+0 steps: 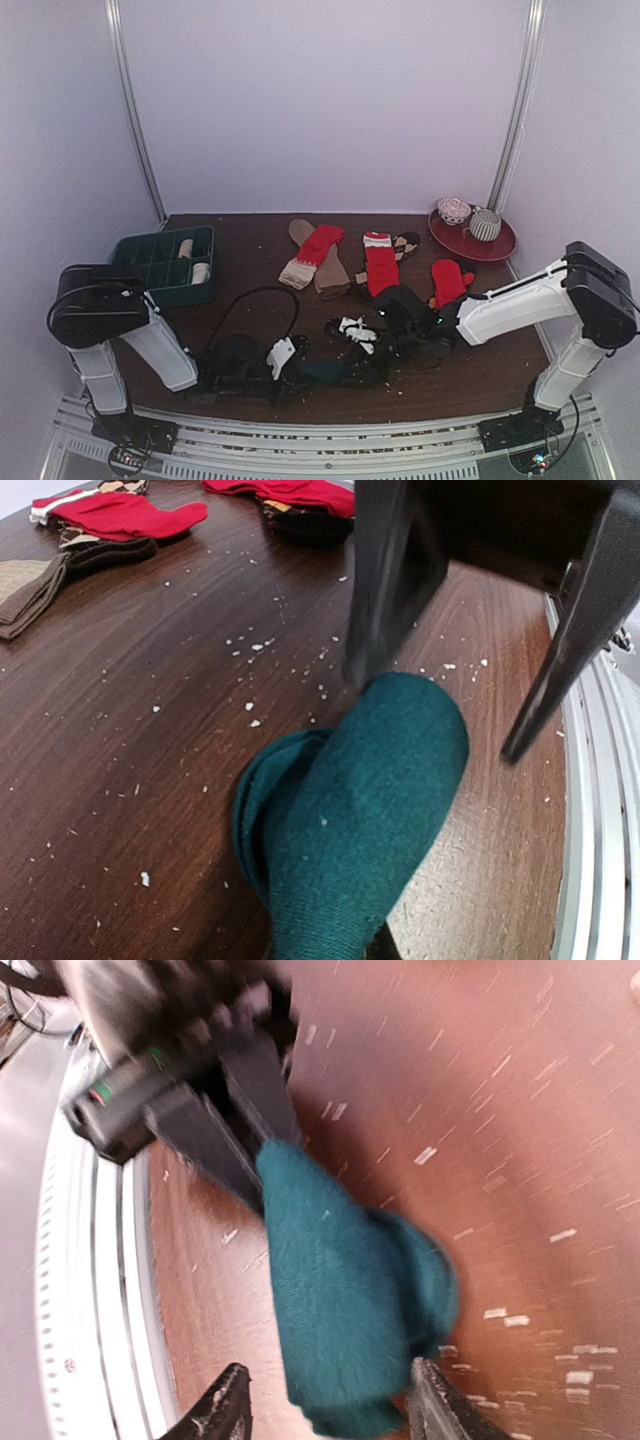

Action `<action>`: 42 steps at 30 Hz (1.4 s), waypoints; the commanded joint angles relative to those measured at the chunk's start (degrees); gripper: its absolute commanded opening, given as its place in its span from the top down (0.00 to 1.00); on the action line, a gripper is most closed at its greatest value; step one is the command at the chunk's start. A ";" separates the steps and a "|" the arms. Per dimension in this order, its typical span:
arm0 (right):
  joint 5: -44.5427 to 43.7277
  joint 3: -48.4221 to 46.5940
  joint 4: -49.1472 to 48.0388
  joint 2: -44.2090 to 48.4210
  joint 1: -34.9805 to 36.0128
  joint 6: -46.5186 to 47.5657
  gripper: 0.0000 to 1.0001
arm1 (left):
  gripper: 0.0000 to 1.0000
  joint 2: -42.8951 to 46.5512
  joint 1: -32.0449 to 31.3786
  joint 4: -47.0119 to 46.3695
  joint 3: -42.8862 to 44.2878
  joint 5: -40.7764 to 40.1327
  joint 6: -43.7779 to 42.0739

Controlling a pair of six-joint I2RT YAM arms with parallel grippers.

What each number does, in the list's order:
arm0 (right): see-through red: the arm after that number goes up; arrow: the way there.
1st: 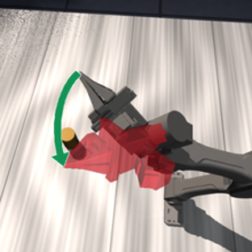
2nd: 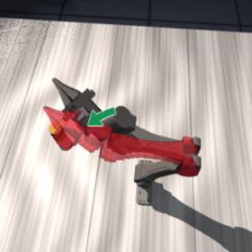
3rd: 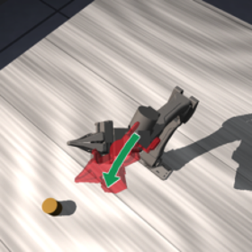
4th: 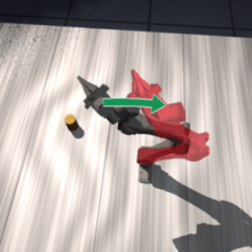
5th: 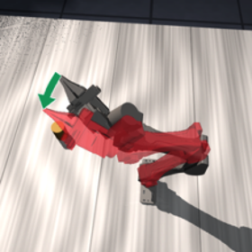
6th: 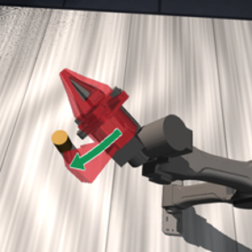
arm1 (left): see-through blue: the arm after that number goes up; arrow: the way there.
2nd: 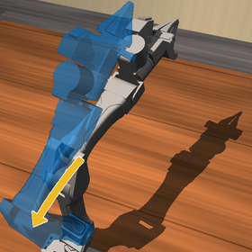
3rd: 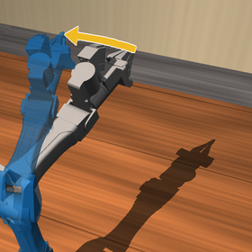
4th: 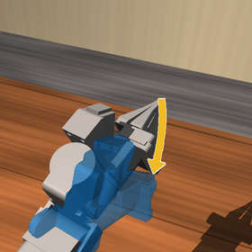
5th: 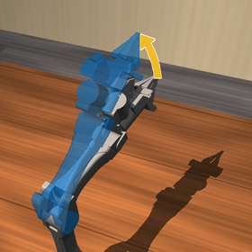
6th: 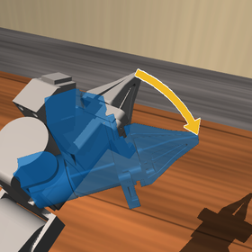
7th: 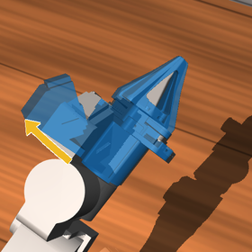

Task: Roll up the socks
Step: Roll a pair of socks at the center of the board.

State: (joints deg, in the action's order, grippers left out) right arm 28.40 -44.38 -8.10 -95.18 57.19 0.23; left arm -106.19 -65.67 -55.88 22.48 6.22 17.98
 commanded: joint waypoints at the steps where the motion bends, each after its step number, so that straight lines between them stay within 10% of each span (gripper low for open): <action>1: -10.68 6.45 -13.94 9.43 0.95 5.92 0.44 | 1.00 -5.76 0.26 16.63 -2.30 2.18 5.01; 21: -24.37 8.50 -18.35 1.30 7.96 13.95 0.45 | 1.00 -7.88 0.34 18.26 -1.43 3.73 4.09; 37: -11.43 3.78 -7.54 -4.79 6.58 10.58 0.74 | 1.00 -6.49 0.37 18.29 -0.64 2.05 2.15; 42: 0.08 -2.21 7.09 -10.25 2.29 7.66 0.74 | 0.59 3.45 0.17 15.25 -3.42 -4.29 -1.98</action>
State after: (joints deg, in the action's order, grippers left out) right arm 17.61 -43.09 -16.47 -100.22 61.71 10.79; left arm -106.52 -65.10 -55.31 23.27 7.33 19.70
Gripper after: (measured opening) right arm 0.261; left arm 0.296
